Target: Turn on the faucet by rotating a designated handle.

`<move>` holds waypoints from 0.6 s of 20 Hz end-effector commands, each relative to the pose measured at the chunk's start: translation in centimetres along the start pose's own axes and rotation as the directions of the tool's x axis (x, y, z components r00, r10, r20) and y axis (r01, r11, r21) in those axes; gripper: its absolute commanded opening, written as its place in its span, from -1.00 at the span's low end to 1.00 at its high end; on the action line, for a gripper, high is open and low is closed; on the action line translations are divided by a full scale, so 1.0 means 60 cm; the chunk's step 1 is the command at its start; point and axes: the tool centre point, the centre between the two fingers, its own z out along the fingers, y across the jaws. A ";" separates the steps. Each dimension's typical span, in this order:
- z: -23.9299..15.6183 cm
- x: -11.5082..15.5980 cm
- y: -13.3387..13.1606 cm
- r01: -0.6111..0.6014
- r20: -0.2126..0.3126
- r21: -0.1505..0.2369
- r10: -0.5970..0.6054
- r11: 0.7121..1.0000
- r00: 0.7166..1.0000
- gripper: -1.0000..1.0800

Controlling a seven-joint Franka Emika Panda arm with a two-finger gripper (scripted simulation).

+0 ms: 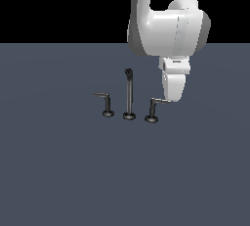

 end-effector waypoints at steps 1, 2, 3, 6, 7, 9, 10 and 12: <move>0.000 0.013 0.020 -0.006 -0.001 -0.009 0.006 1.000 1.000 -1.00; 0.000 0.013 0.020 -0.006 -0.001 -0.009 0.006 1.000 1.000 -1.00; 0.000 0.001 0.007 0.003 0.001 0.002 -0.003 1.000 1.000 -1.00; 0.000 -0.002 0.023 0.001 0.001 0.000 -0.001 1.000 1.000 -1.00; 0.000 -0.002 0.029 0.001 0.001 -0.001 -0.001 1.000 1.000 -1.00; 0.000 -0.004 0.040 0.000 0.001 -0.002 0.000 1.000 1.000 -1.00; 0.000 -0.005 0.045 -0.001 0.001 -0.003 0.001 1.000 1.000 -1.00; 0.000 -0.006 0.057 -0.002 0.000 -0.004 0.002 1.000 1.000 -1.00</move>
